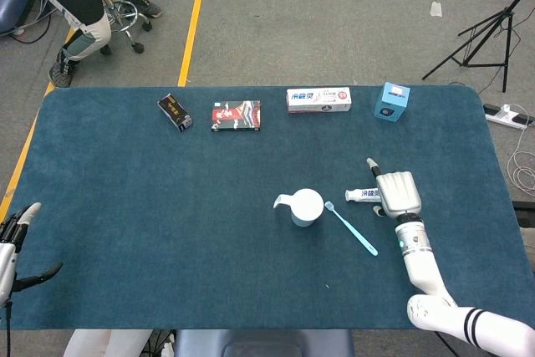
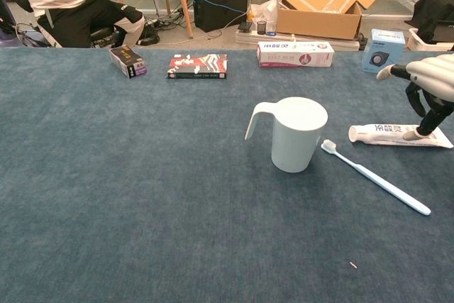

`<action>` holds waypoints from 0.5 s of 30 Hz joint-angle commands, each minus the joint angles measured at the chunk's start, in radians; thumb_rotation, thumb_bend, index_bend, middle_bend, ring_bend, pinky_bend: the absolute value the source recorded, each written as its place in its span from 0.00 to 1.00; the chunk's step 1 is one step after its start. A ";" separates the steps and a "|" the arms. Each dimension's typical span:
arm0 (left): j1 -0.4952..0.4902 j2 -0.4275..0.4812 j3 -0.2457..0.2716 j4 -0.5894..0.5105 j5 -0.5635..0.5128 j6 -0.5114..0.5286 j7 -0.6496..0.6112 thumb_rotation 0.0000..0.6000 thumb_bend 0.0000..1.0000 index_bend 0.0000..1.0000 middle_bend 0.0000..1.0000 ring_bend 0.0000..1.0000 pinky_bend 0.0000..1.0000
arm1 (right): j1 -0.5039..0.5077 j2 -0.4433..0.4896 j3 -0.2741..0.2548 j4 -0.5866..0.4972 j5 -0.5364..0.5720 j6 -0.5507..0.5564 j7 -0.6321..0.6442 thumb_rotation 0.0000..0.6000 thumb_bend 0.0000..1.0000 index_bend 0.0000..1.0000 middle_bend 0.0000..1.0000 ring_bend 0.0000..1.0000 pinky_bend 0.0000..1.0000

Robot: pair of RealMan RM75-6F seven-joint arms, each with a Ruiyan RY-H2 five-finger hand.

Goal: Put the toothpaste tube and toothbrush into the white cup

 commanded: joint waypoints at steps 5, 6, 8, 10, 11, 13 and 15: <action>0.001 0.005 0.000 -0.001 0.000 0.000 -0.007 1.00 0.04 0.03 0.14 0.16 0.26 | 0.041 -0.036 0.008 0.035 0.072 -0.023 -0.039 1.00 0.01 0.29 1.00 0.97 1.00; 0.001 0.005 0.001 -0.002 0.000 -0.001 -0.008 1.00 0.04 0.03 0.14 0.16 0.26 | 0.045 -0.040 0.009 0.041 0.075 -0.024 -0.040 1.00 0.01 0.29 1.00 0.97 1.00; 0.001 0.006 0.001 -0.002 0.001 0.000 -0.008 1.00 0.04 0.03 0.14 0.16 0.26 | 0.055 -0.046 0.010 0.051 0.086 -0.033 -0.041 1.00 0.01 0.29 1.00 0.98 1.00; 0.002 0.006 0.001 -0.003 0.001 0.001 -0.009 1.00 0.04 0.03 0.14 0.16 0.26 | 0.064 -0.047 0.009 0.053 0.102 -0.048 -0.042 1.00 0.01 0.29 1.00 0.98 1.00; 0.003 0.007 0.001 -0.004 0.001 0.002 -0.008 1.00 0.04 0.03 0.14 0.16 0.26 | 0.067 -0.047 0.008 0.052 0.108 -0.053 -0.043 1.00 0.02 0.29 1.00 0.99 1.00; 0.003 0.007 0.001 -0.005 0.001 0.003 -0.009 1.00 0.04 0.03 0.14 0.16 0.26 | 0.073 -0.048 0.007 0.049 0.123 -0.061 -0.042 1.00 0.04 0.30 1.00 1.00 1.00; 0.004 0.008 0.001 -0.005 0.001 0.004 -0.008 1.00 0.04 0.03 0.14 0.16 0.26 | 0.078 -0.049 0.005 0.048 0.135 -0.067 -0.041 1.00 0.06 0.33 1.00 1.00 1.00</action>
